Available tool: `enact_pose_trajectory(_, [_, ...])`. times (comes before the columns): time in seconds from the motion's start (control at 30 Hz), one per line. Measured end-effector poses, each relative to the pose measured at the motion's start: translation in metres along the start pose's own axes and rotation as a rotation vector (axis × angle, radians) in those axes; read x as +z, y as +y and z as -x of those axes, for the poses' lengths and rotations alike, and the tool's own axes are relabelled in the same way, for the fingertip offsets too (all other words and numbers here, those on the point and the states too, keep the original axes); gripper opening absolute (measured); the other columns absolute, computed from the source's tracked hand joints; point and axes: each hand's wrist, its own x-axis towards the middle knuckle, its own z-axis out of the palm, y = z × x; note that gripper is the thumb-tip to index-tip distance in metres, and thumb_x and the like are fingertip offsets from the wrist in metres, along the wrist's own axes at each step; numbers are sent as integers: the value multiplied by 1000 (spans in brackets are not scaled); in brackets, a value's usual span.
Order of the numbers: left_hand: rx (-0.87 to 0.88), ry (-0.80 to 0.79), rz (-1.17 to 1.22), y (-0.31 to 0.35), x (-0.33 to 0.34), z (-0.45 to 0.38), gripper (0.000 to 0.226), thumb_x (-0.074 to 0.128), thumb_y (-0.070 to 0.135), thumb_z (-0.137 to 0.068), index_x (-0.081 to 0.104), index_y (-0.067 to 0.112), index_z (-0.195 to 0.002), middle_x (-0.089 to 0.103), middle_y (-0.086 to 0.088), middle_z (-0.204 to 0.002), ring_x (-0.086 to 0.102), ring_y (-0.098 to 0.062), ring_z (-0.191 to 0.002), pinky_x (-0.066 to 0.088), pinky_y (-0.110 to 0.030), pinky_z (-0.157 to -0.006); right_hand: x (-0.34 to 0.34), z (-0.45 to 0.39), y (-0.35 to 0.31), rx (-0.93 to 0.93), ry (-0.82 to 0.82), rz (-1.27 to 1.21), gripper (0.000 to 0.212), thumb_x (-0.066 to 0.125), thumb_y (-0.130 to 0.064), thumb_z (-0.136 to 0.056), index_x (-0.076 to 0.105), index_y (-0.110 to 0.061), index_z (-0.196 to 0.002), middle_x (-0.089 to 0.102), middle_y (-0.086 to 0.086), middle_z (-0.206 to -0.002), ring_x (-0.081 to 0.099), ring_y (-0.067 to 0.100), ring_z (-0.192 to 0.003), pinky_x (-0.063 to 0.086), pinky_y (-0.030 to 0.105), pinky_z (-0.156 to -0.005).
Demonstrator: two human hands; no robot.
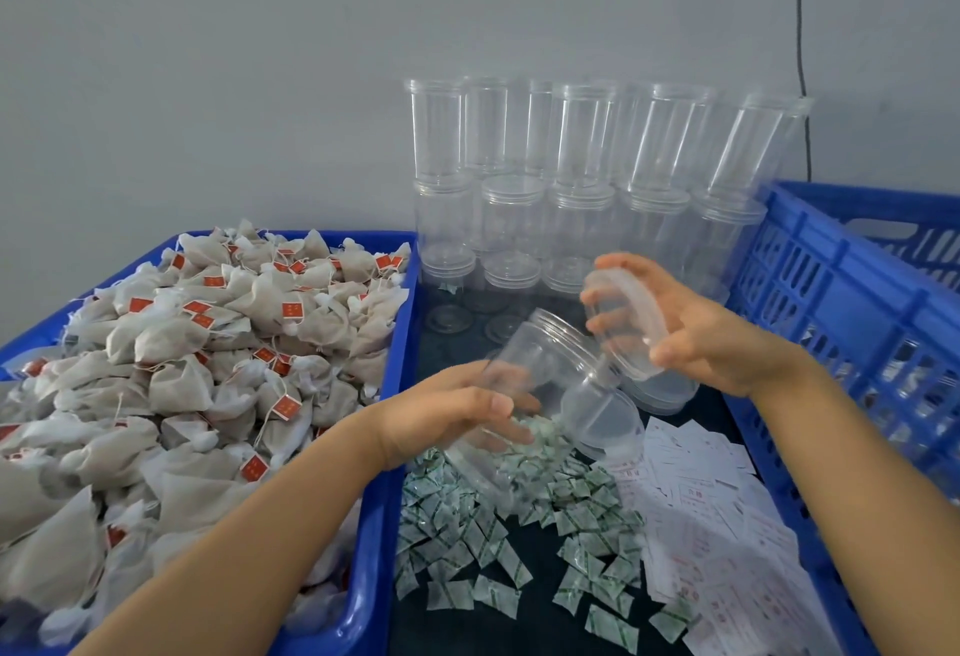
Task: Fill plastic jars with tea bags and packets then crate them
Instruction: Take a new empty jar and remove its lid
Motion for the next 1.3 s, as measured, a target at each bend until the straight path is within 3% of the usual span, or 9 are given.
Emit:
enact_pose_trajectory(0.17, [124, 328, 26, -2, -9, -4, 74, 67, 49, -62, 49, 23, -128, 63, 0, -122, 62, -20, -111, 48, -43, -97, -10, -17, 36, 28, 324, -147, 76, 80, -22, -58, 36, -35, -118, 47, 4, -125, 70, 21, -106, 59, 34, -82])
enact_pose_trajectory(0.3, [215, 591, 91, -4, -17, -7, 67, 76, 37, -65, 49, 20, -124, 70, 5, -106, 67, -16, -99, 54, -27, -79, 3, -41, 76, 218, 498, 104, 63, 86, -28, -76, 38, -40, -114, 50, 5, -127, 64, 14, -104, 56, 31, -85])
enact_pose_trajectory(0.5, [189, 796, 100, -5, -26, -10, 90, 81, 48, -55, 43, 22, -132, 63, 3, -120, 62, -11, -109, 47, -42, -100, 23, -89, 123, 361, 657, 396, 71, 89, -44, -67, 42, -25, -117, 48, -12, -106, 50, 1, -89, 40, 18, -65])
enact_pose_trajectory(0.6, [156, 824, 104, -6, -28, -10, 103, 77, 53, -46, 37, 23, -136, 56, 0, -129, 55, -18, -119, 43, -46, -104, 23, -108, 139, 443, 679, 491, 72, 89, -39, -68, 44, -19, -121, 49, -1, -121, 50, 13, -99, 42, 25, -72])
enact_pose_trajectory(0.67, [152, 819, 120, -6, -30, -11, 100, 78, 51, -44, 35, 29, -133, 56, 1, -129, 55, -19, -119, 45, -47, -102, 21, -116, 148, 517, 635, 608, 79, 86, -42, -69, 44, -16, -131, 48, 4, -133, 51, 20, -112, 46, 35, -90])
enact_pose_trajectory(0.8, [147, 785, 93, -8, -28, -15, 102, 82, 36, -57, 27, 26, -142, 51, 6, -129, 51, -14, -121, 43, -38, -105, 19, -125, 157, 653, 564, 868, 101, 78, -59, -69, 33, -20, -150, 42, 4, -151, 42, 27, -138, 23, 47, -116])
enact_pose_trajectory(1.0, [117, 737, 15, -18, -30, -22, 88, 85, 26, -64, 30, 29, -133, 44, 12, -129, 45, -9, -123, 39, -11, -86, 15, -130, 162, 743, 487, 990, 107, 73, -70, -70, 28, -21, -154, 37, 5, -156, 33, 29, -144, 24, 51, -116])
enact_pose_trajectory(1.17, [91, 719, -43, -21, -30, -21, 106, 83, 60, -34, 34, 33, -125, 45, 17, -123, 45, -5, -121, 36, -12, -85, 16, -127, 155, 751, 456, 970, 109, 73, -68, -74, 18, -24, -157, 29, 8, -160, 28, 31, -147, 24, 51, -116])
enact_pose_trajectory(1.3, [81, 720, -103, -24, -32, -22, 95, 86, 62, -36, 37, 42, -115, 46, 25, -118, 46, 0, -117, 37, -14, -85, 29, -114, 123, 312, 661, 437, 80, 71, -52, -86, 33, -27, -152, 52, -1, -141, 47, 23, -135, 44, 33, -98])
